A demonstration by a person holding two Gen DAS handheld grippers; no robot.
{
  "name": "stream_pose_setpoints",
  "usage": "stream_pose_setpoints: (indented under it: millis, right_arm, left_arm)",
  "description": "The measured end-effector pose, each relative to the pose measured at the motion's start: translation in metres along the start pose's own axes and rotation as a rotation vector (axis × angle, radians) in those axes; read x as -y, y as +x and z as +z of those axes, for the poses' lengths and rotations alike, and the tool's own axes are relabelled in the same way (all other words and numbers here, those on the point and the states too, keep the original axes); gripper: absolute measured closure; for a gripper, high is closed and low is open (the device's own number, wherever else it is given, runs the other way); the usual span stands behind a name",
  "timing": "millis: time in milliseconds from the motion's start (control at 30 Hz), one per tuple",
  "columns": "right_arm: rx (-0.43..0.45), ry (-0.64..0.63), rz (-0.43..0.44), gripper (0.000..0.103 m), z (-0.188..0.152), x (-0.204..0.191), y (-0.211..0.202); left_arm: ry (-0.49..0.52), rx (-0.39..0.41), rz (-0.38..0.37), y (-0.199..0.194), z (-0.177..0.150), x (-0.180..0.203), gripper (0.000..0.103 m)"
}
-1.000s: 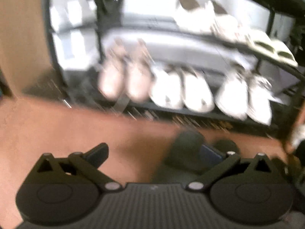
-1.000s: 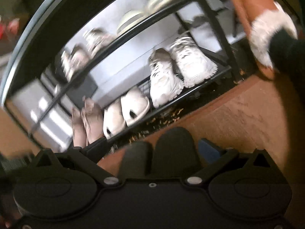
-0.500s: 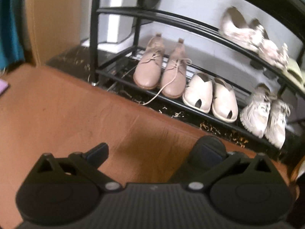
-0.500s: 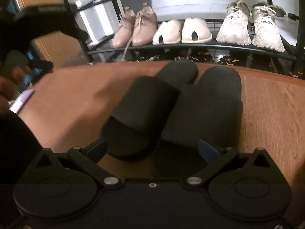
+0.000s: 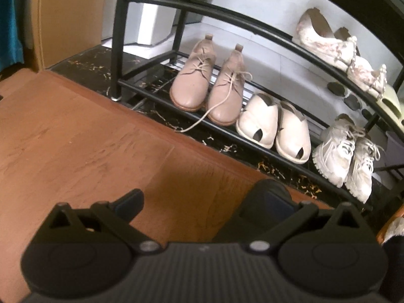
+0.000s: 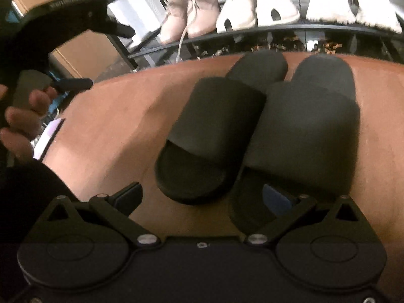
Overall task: Organize scattered shoes
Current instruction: 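Pass the second black slide from the left tool into the right tool, then align both black slides side by side in the right tool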
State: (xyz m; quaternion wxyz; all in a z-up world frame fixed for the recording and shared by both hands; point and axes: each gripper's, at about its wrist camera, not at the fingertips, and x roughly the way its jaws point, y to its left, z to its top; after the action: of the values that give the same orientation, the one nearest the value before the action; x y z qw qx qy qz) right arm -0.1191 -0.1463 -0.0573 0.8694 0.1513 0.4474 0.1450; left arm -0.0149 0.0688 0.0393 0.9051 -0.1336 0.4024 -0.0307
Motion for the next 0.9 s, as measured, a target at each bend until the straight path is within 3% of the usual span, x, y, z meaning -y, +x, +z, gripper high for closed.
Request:
stream_pose_setpoints:
  millis: [267, 433, 533, 800, 900]
  right_arm:
    - [0.009, 0.076, -0.051, 0.001, 0.006, 0.018, 0.004]
    - [0.036, 0.078, -0.136, 0.001, 0.01, 0.029, 0.003]
    - [0.043, 0.016, -0.193, 0.001, 0.009, 0.027, 0.008]
    - [0.049, -0.027, -0.212, 0.001, 0.009, 0.025, 0.01]
    - [0.051, -0.041, -0.216, 0.001, 0.008, 0.024, 0.01]
  left_arm:
    - [0.001, -0.01, -0.016, 0.007, 0.0, 0.001, 0.001]
    - [0.018, 0.003, -0.022, 0.005, 0.0, 0.004, 0.001]
    - [0.024, 0.007, -0.017, 0.005, 0.0, 0.005, 0.001]
    - [0.031, 0.024, 0.112, 0.005, 0.0, 0.008, 0.001]
    - [0.04, 0.017, 0.115, 0.006, 0.001, 0.009, 0.001]
